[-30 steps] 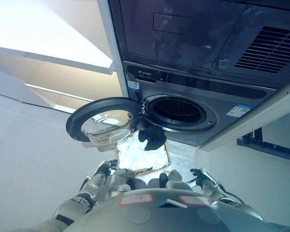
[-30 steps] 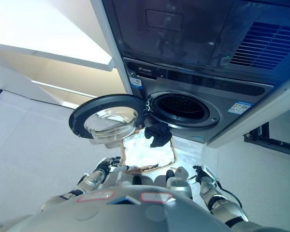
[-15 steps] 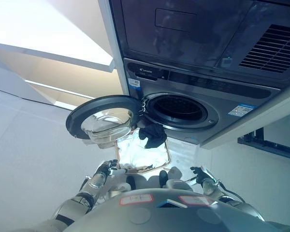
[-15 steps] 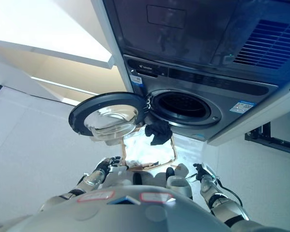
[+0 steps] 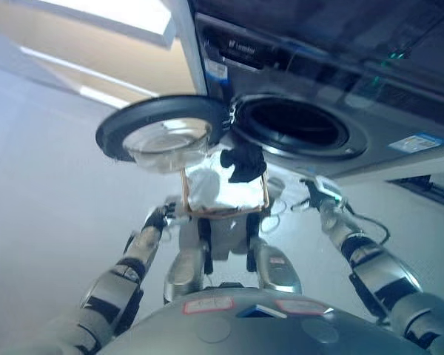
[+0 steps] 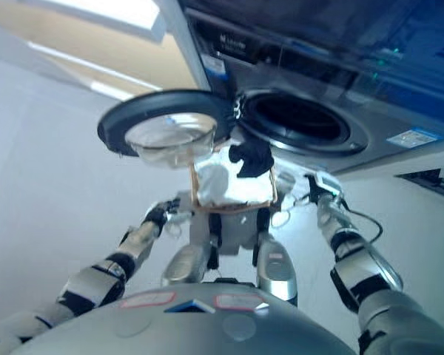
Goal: Put the clothes in the basket into the washing machine.
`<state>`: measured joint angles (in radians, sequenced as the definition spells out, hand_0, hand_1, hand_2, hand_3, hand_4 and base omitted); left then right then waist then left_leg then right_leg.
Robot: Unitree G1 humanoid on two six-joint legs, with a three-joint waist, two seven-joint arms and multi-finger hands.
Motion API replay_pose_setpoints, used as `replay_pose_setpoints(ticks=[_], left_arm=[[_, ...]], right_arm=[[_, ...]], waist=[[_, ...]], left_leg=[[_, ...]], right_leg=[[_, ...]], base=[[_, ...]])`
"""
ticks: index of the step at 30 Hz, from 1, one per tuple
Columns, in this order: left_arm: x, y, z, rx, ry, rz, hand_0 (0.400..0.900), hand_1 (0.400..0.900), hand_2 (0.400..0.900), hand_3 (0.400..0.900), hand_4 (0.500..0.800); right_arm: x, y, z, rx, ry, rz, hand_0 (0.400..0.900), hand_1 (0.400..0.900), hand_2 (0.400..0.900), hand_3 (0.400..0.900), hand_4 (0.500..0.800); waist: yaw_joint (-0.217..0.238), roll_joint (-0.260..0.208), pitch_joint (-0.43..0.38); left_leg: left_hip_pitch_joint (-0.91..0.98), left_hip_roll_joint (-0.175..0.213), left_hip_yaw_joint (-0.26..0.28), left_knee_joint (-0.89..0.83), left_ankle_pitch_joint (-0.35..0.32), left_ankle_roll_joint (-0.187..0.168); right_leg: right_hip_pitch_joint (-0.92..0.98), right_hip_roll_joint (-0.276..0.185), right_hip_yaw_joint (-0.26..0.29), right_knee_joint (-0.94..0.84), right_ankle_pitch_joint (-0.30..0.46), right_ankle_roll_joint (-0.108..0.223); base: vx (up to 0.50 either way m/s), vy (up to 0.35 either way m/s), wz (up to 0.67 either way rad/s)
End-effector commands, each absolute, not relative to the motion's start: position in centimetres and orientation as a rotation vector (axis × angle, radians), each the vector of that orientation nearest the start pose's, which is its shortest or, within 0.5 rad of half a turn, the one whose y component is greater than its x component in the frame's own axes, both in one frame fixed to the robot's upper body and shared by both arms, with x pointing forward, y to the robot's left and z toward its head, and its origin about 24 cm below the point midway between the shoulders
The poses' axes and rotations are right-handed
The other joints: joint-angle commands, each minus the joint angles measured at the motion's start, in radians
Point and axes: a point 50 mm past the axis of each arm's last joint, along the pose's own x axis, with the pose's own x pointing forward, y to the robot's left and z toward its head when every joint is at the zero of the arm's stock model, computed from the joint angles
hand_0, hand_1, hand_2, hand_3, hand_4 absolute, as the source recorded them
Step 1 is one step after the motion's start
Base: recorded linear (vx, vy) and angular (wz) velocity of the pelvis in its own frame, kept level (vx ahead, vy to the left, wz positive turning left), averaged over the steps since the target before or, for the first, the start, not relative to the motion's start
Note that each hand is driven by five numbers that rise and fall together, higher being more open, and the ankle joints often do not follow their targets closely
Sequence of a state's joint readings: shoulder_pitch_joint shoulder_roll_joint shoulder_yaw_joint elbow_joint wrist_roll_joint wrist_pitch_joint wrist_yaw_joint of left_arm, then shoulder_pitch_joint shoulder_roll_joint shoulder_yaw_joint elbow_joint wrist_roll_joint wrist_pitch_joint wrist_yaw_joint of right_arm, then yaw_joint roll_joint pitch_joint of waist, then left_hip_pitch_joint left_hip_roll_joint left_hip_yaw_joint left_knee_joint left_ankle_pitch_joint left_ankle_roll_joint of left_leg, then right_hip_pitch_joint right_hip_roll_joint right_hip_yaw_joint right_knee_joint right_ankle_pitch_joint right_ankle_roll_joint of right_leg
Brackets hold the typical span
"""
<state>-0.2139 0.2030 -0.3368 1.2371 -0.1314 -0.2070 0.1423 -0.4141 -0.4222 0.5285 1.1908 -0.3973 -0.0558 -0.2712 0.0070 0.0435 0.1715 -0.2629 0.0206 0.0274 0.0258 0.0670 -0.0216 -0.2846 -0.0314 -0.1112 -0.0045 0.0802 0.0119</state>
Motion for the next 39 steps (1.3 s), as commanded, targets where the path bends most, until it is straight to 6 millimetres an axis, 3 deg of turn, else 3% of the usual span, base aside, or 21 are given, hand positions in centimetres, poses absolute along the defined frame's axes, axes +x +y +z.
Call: replay_pose_setpoints(ticks=[1, 6, 8, 12, 14, 18, 19, 27, 39], left_arm=[[16.5, 20.8, -13.9, 0.33, 0.864, 0.09, 0.9, 0.9, 0.9, 0.9, 0.8], [17.0, 21.5, -13.6, 0.325, 0.861, 0.184, 0.9, 0.9, 0.9, 0.9, 0.8], [16.9, 21.7, -13.6, 0.323, 0.86, 0.193, 0.9, 0.9, 0.9, 0.9, 0.8], [16.9, 22.1, -13.5, 0.309, 0.851, 0.226, 0.9, 0.9, 0.9, 0.9, 0.8], [16.8, 22.1, -13.5, 0.306, 0.853, 0.231, 0.9, 0.9, 0.9, 0.9, 0.8], [17.2, 22.8, -13.3, 0.313, 0.845, 0.258, 0.9, 0.9, 0.9, 0.9, 0.8], [17.3, 22.8, -13.2, 0.308, 0.841, 0.26, 0.9, 0.9, 0.9, 0.9, 0.8], [18.9, 22.8, -12.3, 0.291, 0.769, 0.26, 0.9, 0.9, 0.9, 0.9, 0.8], [20.7, 25.2, -10.7, 0.254, 0.712, 0.363, 0.9, 0.9, 0.9, 0.9, 0.8]], right_arm=[[28.3, -24.2, -4.9, -1.281, 0.418, 0.123, 0.9, 0.9, 0.9, 0.9, 0.8], [32.7, -21.7, -0.5, -1.339, 0.168, 0.076, 0.9, 0.9, 0.9, 0.9, 0.8], [33.1, -21.8, 0.1, -1.357, 0.147, 0.06, 0.9, 0.9, 0.9, 0.9, 0.8], [35.8, -21.6, 3.9, -1.442, 0.023, -0.009, 0.9, 0.9, 0.9, 0.9, 0.8], [36.2, -21.7, 4.5, -1.447, 0.011, -0.024, 0.9, 0.9, 0.9, 0.9, 0.8], [38.3, -21.7, 8.6, -1.56, -0.105, -0.094, 0.9, 0.9, 0.9, 0.9, 0.8], [38.4, -21.7, 9.0, -1.563, -0.116, -0.101, 0.9, 0.9, 0.9, 0.9, 0.8], [40.2, -22.3, 14.3, -1.587, -0.21, -0.252, 0.9, 0.9, 0.9, 0.9, 0.8], [41.6, -21.5, 21.4, -1.467, -0.364, -0.385, 0.9, 0.9, 0.9, 0.9, 0.8]], waist=[[0.017, -0.062, 0.047], [0.037, -0.074, 0.097], [0.044, -0.074, 0.102], [0.066, -0.069, 0.13], [0.069, -0.069, 0.132], [0.085, -0.078, 0.127], [0.085, -0.081, 0.124], [0.105, -0.076, 0.114], [0.109, -0.076, 0.118]], left_leg=[[-0.117, -0.044, -0.045, 0.111, -0.04, -0.011], [-0.277, -0.028, -0.047, 0.196, -0.043, -0.032], [-0.306, -0.027, -0.051, 0.206, -0.042, -0.034], [-0.419, -0.029, -0.065, 0.28, -0.055, -0.041], [-0.44, -0.028, -0.069, 0.296, -0.059, -0.042], [-0.563, -0.034, -0.091, 0.372, -0.081, -0.047], [-0.57, -0.036, -0.096, 0.391, -0.112, -0.051], [-0.691, -0.052, -0.126, 0.406, -0.1, -0.051], [-0.909, -0.07, -0.127, 0.548, -0.119, -0.052]], right_leg=[[-0.091, -0.042, -0.037, 0.189, -0.079, 0.046], [-0.257, -0.059, -0.07, 0.308, -0.108, 0.047], [-0.285, -0.061, -0.077, 0.327, -0.115, 0.047], [-0.392, -0.074, -0.095, 0.439, -0.154, 0.041], [-0.411, -0.076, -0.097, 0.459, -0.163, 0.039], [-0.521, -0.082, -0.11, 0.55, -0.201, 0.026], [-0.527, -0.085, -0.105, 0.573, -0.235, 0.031], [-0.648, -0.095, -0.122, 0.639, -0.255, 0.022], [-0.852, -0.114, -0.122, 0.798, -0.306, 0.007]], base=[[-0.08, -0.097, 0.31], [-0.03, -0.07, 0.19], [-0.02, -0.043, 0.21], [-0.02, -0.043, 0.27], [0.02, -0.029, 0.14], [0.04, -0.062, 0.22], [0.11, -0.078, 0.3], [0.02, -0.026, 0.17], [-0.02, 0.024, 0.06]])
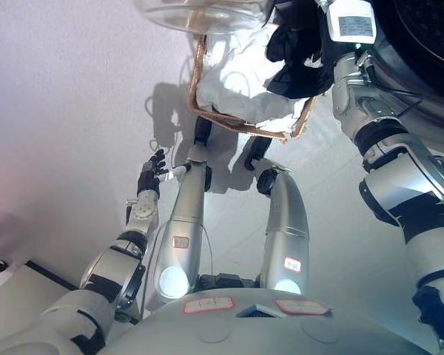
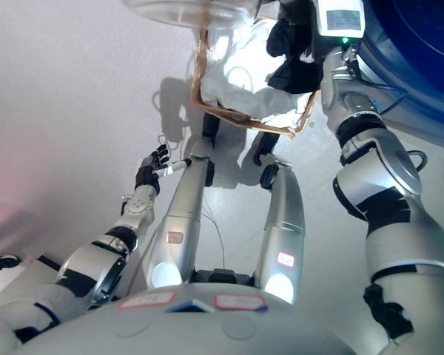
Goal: Put the clothes in the basket into the washing machine.
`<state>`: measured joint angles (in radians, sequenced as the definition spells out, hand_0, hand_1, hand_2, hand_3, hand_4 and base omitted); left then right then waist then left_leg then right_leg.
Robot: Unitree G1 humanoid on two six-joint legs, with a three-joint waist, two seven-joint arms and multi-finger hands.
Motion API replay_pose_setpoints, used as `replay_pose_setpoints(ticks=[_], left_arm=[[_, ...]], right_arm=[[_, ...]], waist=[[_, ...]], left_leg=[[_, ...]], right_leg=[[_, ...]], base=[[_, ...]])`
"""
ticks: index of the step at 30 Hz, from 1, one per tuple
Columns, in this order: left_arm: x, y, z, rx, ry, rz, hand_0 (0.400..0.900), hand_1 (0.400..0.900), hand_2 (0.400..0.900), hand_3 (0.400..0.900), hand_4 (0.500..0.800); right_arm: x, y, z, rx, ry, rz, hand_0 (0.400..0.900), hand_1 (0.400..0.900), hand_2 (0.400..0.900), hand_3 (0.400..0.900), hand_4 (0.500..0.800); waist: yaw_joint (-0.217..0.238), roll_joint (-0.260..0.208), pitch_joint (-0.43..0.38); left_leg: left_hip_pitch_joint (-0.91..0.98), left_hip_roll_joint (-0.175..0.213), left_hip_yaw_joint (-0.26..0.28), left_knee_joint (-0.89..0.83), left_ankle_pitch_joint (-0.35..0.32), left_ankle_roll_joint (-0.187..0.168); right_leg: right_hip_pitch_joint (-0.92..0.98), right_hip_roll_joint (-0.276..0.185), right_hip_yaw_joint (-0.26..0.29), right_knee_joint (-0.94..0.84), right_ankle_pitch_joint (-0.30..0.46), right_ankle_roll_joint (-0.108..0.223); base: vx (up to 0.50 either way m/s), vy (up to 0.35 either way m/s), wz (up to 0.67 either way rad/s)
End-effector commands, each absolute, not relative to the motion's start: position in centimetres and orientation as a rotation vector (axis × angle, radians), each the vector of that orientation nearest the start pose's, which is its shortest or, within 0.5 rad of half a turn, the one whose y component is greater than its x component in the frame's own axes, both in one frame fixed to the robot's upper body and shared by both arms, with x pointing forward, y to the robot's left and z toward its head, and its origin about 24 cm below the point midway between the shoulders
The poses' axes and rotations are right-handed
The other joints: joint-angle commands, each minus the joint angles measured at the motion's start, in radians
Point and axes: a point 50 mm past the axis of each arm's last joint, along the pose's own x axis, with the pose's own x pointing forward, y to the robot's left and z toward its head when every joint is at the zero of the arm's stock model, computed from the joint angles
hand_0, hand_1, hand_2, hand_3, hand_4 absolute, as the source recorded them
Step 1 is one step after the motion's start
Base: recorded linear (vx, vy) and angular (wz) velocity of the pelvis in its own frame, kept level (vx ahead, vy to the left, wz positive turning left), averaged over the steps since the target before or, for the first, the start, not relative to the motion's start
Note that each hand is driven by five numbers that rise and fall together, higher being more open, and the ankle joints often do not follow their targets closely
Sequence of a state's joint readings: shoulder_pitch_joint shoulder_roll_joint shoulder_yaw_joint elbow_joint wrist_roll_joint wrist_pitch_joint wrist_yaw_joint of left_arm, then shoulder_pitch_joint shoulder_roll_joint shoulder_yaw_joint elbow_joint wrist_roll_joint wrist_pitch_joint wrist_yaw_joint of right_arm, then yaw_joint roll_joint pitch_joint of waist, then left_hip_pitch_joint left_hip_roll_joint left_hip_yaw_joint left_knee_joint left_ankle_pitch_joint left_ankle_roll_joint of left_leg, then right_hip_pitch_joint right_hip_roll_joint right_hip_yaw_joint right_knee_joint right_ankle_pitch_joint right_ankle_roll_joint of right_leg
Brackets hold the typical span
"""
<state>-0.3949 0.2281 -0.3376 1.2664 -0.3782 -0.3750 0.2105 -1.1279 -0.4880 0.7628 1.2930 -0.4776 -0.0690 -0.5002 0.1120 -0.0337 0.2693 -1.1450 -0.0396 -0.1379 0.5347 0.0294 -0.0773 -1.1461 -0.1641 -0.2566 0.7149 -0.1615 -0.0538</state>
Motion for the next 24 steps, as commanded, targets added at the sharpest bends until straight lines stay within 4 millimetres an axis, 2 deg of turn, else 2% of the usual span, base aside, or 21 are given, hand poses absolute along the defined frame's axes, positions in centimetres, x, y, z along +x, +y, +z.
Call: replay_pose_setpoints(ticks=[1, 2, 3, 8, 16, 24], left_arm=[[25.4, 24.0, -8.2, 0.241, 0.635, 0.371, 0.9, 0.9, 0.9, 0.9, 0.8], [28.0, 23.6, -6.1, 0.226, 0.542, 0.345, 0.9, 0.9, 0.9, 0.9, 0.8], [28.1, 23.9, -5.9, 0.232, 0.531, 0.345, 0.9, 0.9, 0.9, 0.9, 0.8], [26.7, 25.2, -6.5, 0.206, 0.533, 0.376, 0.9, 0.9, 0.9, 0.9, 0.8], [24.9, 25.1, -7.7, 0.187, 0.55, 0.376, 0.9, 0.9, 0.9, 0.9, 0.8], [23.4, 25.1, -8.7, 0.18, 0.573, 0.37, 0.9, 0.9, 0.9, 0.9, 0.8]], right_arm=[[41.8, -20.5, 21.5, -1.474, -0.369, -0.355, 0.9, 0.9, 0.9, 0.9, 0.8], [41.9, -21.0, 21.9, -1.498, -0.35, -0.374, 0.9, 0.9, 0.9, 0.9, 0.8], [41.9, -21.3, 22.0, -1.509, -0.334, -0.385, 0.9, 0.9, 0.9, 0.9, 0.8], [41.9, -21.8, 23.9, -1.496, -0.355, -0.423, 0.9, 0.9, 0.9, 0.9, 0.8], [41.6, -23.5, 23.9, -1.485, -0.312, -0.47, 0.9, 0.9, 0.9, 0.9, 0.8], [41.3, -24.5, 23.3, -1.486, -0.275, -0.483, 0.9, 0.9, 0.9, 0.9, 0.8]], waist=[[-0.017, -0.004, 0.016], [-0.023, -0.001, 0.021], [-0.021, 0.005, 0.02], [-0.011, 0.017, 0.008], [0.003, 0.029, 0.018], [0.009, 0.042, 0.006]], left_leg=[[-0.045, -0.007, 0.045, 0.056, -0.088, 0.008], [-0.072, -0.008, 0.052, 0.082, -0.096, 0.01], [-0.09, -0.013, 0.055, 0.102, -0.1, 0.012], [-0.199, -0.032, 0.065, 0.211, -0.138, 0.027], [-0.283, -0.058, 0.076, 0.293, -0.16, 0.038], [-0.3, -0.062, 0.076, 0.303, -0.16, 0.041]], right_leg=[[-0.009, 0.019, 0.029, 0.097, -0.067, 0.07], [-0.029, 0.016, 0.031, 0.115, -0.073, 0.067], [-0.047, 0.016, 0.035, 0.127, -0.078, 0.062], [-0.149, 0.006, 0.05, 0.213, -0.104, 0.057], [-0.227, 0.0, 0.077, 0.273, -0.123, 0.048], [-0.251, 0.012, 0.093, 0.277, -0.122, 0.048]], base=[[-0.02, 0.076, -0.12], [-0.03, 0.103, -0.17], [-0.04, 0.12, -0.13], [-0.05, 0.089, -0.05], [-0.03, 0.05, -0.04], [-0.01, 0.015, -0.05]])
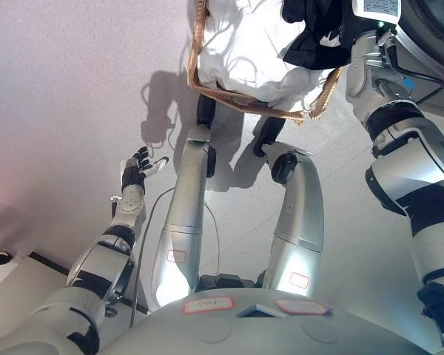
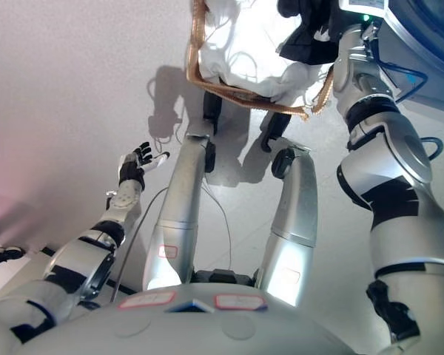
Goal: Put the clothes in the basket into the washing machine.
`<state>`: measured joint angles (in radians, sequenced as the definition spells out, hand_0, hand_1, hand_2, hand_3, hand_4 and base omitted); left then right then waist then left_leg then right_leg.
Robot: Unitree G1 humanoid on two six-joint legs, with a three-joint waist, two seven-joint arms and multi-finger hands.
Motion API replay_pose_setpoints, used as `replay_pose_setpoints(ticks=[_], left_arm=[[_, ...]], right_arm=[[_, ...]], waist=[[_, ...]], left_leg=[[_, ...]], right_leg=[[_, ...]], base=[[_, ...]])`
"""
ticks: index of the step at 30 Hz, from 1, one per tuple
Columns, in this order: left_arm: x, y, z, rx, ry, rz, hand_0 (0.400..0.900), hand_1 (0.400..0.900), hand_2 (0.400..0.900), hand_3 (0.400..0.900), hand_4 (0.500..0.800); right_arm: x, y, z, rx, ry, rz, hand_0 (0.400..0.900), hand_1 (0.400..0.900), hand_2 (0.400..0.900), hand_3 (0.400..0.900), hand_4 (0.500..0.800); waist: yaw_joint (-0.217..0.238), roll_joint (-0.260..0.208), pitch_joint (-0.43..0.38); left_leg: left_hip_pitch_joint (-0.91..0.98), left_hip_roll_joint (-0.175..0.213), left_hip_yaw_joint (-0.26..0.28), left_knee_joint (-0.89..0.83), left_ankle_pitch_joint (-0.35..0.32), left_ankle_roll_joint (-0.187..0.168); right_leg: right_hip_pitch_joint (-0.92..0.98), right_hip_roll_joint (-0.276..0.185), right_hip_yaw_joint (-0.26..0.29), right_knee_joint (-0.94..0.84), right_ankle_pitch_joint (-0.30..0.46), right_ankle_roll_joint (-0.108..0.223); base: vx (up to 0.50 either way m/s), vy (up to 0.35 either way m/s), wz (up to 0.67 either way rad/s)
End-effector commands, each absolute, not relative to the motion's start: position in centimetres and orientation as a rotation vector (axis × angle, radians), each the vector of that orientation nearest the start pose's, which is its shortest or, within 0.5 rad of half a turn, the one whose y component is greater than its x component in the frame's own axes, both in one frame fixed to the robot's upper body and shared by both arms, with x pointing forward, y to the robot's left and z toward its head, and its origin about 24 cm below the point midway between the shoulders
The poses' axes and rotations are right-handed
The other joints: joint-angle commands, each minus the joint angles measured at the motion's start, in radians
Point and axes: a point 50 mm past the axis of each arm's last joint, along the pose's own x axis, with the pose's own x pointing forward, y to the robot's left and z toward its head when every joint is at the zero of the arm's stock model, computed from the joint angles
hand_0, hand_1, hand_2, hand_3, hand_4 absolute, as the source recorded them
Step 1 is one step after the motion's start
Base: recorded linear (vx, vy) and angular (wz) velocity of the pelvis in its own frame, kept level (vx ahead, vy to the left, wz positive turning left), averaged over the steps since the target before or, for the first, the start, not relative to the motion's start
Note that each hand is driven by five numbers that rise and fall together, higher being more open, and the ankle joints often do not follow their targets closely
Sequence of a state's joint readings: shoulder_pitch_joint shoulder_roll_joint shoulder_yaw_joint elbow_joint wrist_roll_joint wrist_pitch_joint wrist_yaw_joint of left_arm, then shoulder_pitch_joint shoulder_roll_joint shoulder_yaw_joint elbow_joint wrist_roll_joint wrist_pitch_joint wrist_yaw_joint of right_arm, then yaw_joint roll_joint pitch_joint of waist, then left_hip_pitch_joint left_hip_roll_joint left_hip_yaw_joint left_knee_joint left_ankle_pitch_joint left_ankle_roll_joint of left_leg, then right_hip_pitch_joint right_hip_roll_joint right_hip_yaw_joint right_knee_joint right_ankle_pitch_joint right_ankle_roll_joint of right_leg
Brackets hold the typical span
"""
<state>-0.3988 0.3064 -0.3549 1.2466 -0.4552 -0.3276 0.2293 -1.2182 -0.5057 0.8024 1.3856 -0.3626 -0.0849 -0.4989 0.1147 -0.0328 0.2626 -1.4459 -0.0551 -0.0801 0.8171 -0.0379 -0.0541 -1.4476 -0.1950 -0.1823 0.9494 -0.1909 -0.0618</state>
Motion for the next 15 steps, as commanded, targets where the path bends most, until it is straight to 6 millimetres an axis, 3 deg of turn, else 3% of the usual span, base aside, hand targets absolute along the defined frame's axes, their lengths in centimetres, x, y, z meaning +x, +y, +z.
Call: replay_pose_setpoints(ticks=[1, 2, 4, 15], left_arm=[[23.44, 25.19, -8.62, 0.18, 0.57, 0.37, 0.9, 0.9, 0.9, 0.9, 0.8], [23.43, 25.17, -8.63, 0.18, 0.57, 0.369, 0.9, 0.9, 0.9, 0.9, 0.8], [23.37, 25.21, -8.66, 0.178, 0.572, 0.371, 0.9, 0.9, 0.9, 0.9, 0.8], [23.06, 25.17, -8.89, 0.182, 0.581, 0.368, 0.9, 0.9, 0.9, 0.9, 0.8]], right_arm=[[41.28, -24.64, 23.4, -1.486, -0.273, -0.486, 0.9, 0.9, 0.9, 0.9, 0.8], [41.25, -24.76, 23.31, -1.484, -0.266, -0.486, 0.765, 0.765, 0.765, 0.765, 0.719], [41.25, -24.82, 23.42, -1.484, -0.264, -0.488, 0.4, 0.4, 0.4, 0.4, 0.5], [41.24, -24.73, 23.08, -1.467, -0.263, -0.486, 0.4, 0.4, 0.4, 0.4, 0.5]], waist=[[0.007, 0.043, 0.012], [0.007, 0.043, 0.011], [0.006, 0.046, 0.009], [0.002, 0.043, -0.007]], left_leg=[[0.003, -0.045, 0.019, 0.016, -0.092, 0.017], [0.003, -0.046, 0.017, 0.015, -0.091, 0.017], [0.004, -0.045, 0.019, 0.012, -0.088, 0.017], [0.052, -0.037, 0.021, -0.043, -0.068, 0.021]], right_leg=[[0.053, 0.043, 0.019, 0.04, -0.094, 0.056], [0.054, 0.044, 0.019, 0.039, -0.094, 0.056], [0.056, 0.046, 0.02, 0.037, -0.092, 0.057], [0.094, 0.06, 0.013, 0.0, -0.072, 0.062]], base=[[0.0, 0.0, 0.0], [0.0, 0.0, 0.0], [0.0, 0.0, 0.0], [0.0, 0.0, -0.03]])
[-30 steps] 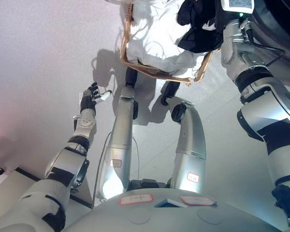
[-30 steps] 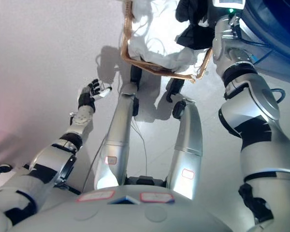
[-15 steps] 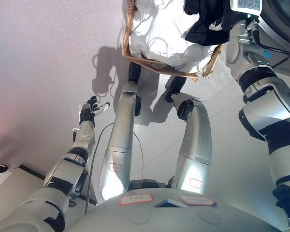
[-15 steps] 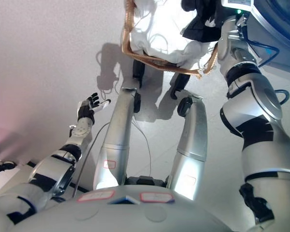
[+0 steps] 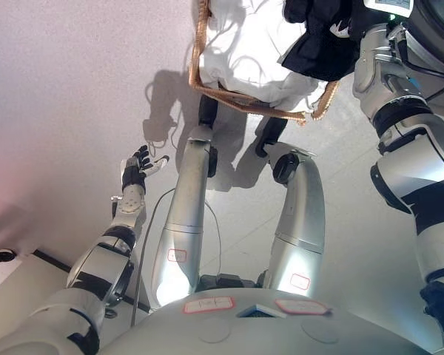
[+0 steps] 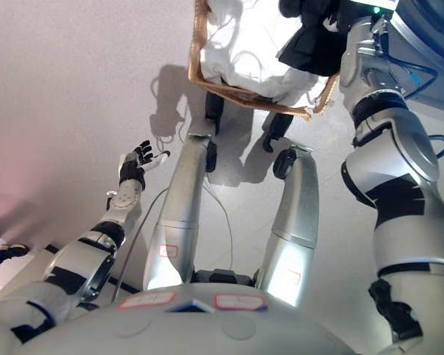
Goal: Put the clothes in the basket into the washing machine.
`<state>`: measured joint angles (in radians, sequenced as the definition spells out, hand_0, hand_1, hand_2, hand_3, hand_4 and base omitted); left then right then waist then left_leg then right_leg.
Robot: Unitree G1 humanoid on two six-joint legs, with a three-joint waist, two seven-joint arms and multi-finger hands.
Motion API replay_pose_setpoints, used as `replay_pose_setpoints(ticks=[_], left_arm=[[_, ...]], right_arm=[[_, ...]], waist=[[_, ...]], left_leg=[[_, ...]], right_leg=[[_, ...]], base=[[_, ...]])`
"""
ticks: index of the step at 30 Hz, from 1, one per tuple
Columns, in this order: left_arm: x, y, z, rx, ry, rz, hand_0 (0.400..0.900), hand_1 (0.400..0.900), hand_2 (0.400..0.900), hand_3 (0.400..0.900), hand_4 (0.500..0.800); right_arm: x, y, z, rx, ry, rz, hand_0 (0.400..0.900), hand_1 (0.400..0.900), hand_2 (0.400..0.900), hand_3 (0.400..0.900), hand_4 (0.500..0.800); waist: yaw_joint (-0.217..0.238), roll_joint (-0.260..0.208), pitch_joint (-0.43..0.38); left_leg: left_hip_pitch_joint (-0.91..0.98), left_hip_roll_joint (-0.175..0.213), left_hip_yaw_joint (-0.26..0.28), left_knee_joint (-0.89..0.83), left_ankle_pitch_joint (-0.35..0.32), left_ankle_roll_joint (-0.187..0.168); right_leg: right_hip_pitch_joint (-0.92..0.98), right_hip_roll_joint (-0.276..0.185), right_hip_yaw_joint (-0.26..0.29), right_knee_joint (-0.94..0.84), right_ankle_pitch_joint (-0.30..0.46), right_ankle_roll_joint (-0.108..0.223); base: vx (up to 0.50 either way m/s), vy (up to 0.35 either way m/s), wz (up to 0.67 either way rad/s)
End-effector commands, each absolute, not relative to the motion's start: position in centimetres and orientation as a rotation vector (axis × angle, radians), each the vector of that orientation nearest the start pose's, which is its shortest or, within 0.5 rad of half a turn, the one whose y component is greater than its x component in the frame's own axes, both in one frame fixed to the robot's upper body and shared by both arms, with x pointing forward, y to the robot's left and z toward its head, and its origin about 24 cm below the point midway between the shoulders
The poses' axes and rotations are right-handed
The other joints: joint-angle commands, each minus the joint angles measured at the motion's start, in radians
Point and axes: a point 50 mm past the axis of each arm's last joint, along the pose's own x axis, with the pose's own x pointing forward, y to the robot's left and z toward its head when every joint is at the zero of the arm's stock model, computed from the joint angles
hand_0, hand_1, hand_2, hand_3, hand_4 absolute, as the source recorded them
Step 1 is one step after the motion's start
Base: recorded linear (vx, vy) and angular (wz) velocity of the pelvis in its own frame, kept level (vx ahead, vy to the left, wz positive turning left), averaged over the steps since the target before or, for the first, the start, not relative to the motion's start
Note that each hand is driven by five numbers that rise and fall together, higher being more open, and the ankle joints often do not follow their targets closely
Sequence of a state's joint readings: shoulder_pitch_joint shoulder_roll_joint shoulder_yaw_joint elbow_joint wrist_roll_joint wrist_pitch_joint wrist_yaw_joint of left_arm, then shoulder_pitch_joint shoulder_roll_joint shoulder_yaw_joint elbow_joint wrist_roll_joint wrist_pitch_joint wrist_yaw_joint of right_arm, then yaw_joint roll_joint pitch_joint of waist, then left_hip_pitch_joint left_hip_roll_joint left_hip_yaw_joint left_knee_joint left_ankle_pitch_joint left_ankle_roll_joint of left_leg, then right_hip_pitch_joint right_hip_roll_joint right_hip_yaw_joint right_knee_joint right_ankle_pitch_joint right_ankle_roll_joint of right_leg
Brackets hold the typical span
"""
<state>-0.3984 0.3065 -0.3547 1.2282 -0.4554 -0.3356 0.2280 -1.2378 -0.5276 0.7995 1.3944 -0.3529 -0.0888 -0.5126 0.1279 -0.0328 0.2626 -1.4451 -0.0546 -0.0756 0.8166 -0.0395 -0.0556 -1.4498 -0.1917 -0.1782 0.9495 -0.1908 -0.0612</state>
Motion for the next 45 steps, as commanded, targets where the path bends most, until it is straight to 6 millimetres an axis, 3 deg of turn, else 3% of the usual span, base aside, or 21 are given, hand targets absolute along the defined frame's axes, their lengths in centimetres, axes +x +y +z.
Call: replay_pose_setpoints(ticks=[1, 7, 11, 18, 21, 23, 27, 33, 38, 45], left_arm=[[23.1, 25.2, -8.8, 0.184, 0.578, 0.372, 0.9, 0.9, 0.9, 0.9, 0.8], [23.7, 25.7, -8.3, 0.214, 0.562, 0.378, 0.9, 0.9, 0.9, 0.9, 0.8], [24.2, 26.2, -7.8, 0.235, 0.551, 0.386, 0.9, 0.9, 0.9, 0.9, 0.8], [25.3, 26.8, -6.8, 0.251, 0.53, 0.399, 0.9, 0.9, 0.9, 0.9, 0.8], [25.2, 26.8, -6.9, 0.256, 0.537, 0.399, 0.9, 0.9, 0.9, 0.9, 0.8], [25.0, 26.8, -7.1, 0.266, 0.548, 0.399, 0.9, 0.9, 0.9, 0.9, 0.8], [24.2, 26.8, -7.7, 0.274, 0.576, 0.394, 0.9, 0.9, 0.9, 0.9, 0.8], [23.5, 26.0, -8.5, 0.258, 0.601, 0.375, 0.9, 0.9, 0.9, 0.9, 0.8], [22.7, 25.3, -9.3, 0.248, 0.624, 0.356, 0.9, 0.9, 0.9, 0.9, 0.8], [22.4, 25.1, -9.5, 0.225, 0.629, 0.357, 0.9, 0.9, 0.9, 0.9, 0.8]], right_arm=[[41.3, -24.6, 23.1, -1.461, -0.268, -0.486, 0.4, 0.4, 0.4, 0.4, 0.5], [41.4, -24.2, 23.7, -1.349, -0.286, -0.504, 0.4, 0.4, 0.4, 0.4, 0.5], [41.4, -24.3, 24.3, -1.187, -0.288, -0.524, 0.4, 0.4, 0.4, 0.4, 0.5], [41.2, -24.9, 24.7, -0.702, -0.277, -0.561, 0.4, 0.4, 0.4, 0.4, 0.5], [41.0, -25.5, 24.5, -0.376, -0.298, -0.59, 0.4, 0.4, 0.4, 0.4, 0.5], [40.7, -25.7, 23.6, -0.066, -0.311, -0.592, 0.4, 0.4, 0.4, 0.4, 0.5], [40.4, -26.7, 23.0, 0.193, -0.319, -0.611, 0.4, 0.4, 0.4, 0.4, 0.5], [39.9, -27.5, 23.3, 0.364, -0.374, -0.647, 0.4, 0.4, 0.4, 0.4, 0.5], [39.3, -29.3, 24.5, 0.332, -0.393, -0.72, 0.4, 0.4, 0.4, 0.4, 0.5], [38.5, -30.8, 27.8, 0.308, -0.474, -0.759, 0.4, 0.4, 0.4, 0.4, 0.5]], waist=[[-0.012, 0.041, -0.008], [-0.017, 0.033, -0.012], [-0.026, 0.025, -0.015], [-0.04, 0.02, -0.002], [-0.043, 0.029, 0.001], [-0.042, 0.039, -0.003], [-0.036, 0.061, -0.011], [-0.035, 0.109, -0.025], [-0.029, 0.156, -0.023], [-0.025, 0.211, -0.024]], left_leg=[[0.061, -0.034, 0.018, -0.053, -0.064, 0.023], [0.166, -0.016, 0.02, -0.159, -0.03, 0.018], [0.256, -0.002, 0.021, -0.237, -0.003, 0.011], [0.43, 0.026, 0.032, -0.41, 0.061, 0.0], [0.496, 0.034, 0.04, -0.482, 0.111, 0.009], [0.552, 0.037, 0.041, -0.522, 0.121, 0.007], [0.648, 0.039, 0.049, -0.595, 0.138, 0.005], [0.736, 0.039, 0.059, -0.677, 0.171, -0.013], [0.759, 0.033, 0.068, -0.694, 0.18, -0.017], [0.761, 0.033, 0.097, -0.709, 0.185, -0.02]], right_leg=[[0.107, 0.057, 0.008, -0.01, -0.068, 0.063], [0.208, 0.072, 0.007, -0.119, -0.021, 0.076], [0.295, 0.088, 0.011, -0.203, 0.012, 0.081], [0.458, 0.111, 0.021, -0.39, 0.072, 0.095], [0.517, 0.123, 0.021, -0.467, 0.118, 0.094], [0.569, 0.128, 0.027, -0.504, 0.122, 0.096], [0.65, 0.132, 0.035, -0.568, 0.132, 0.101], [0.717, 0.13, 0.054, -0.62, 0.136, 0.106], [0.724, 0.127, 0.067, -0.621, 0.134, 0.105], [0.709, 0.123, 0.101, -0.624, 0.141, 0.109]], base=[[0.0, -0.003, -0.1], [0.01, -0.009, -0.07], [0.01, 0.002, -0.13], [0.04, -0.019, -0.13], [0.03, -0.008, -0.18], [0.07, -0.017, -0.11], [0.09, -0.012, -0.06], [0.08, 0.011, -0.02], [0.01, 0.021, -0.05], [-0.01, 0.026, -0.11]])
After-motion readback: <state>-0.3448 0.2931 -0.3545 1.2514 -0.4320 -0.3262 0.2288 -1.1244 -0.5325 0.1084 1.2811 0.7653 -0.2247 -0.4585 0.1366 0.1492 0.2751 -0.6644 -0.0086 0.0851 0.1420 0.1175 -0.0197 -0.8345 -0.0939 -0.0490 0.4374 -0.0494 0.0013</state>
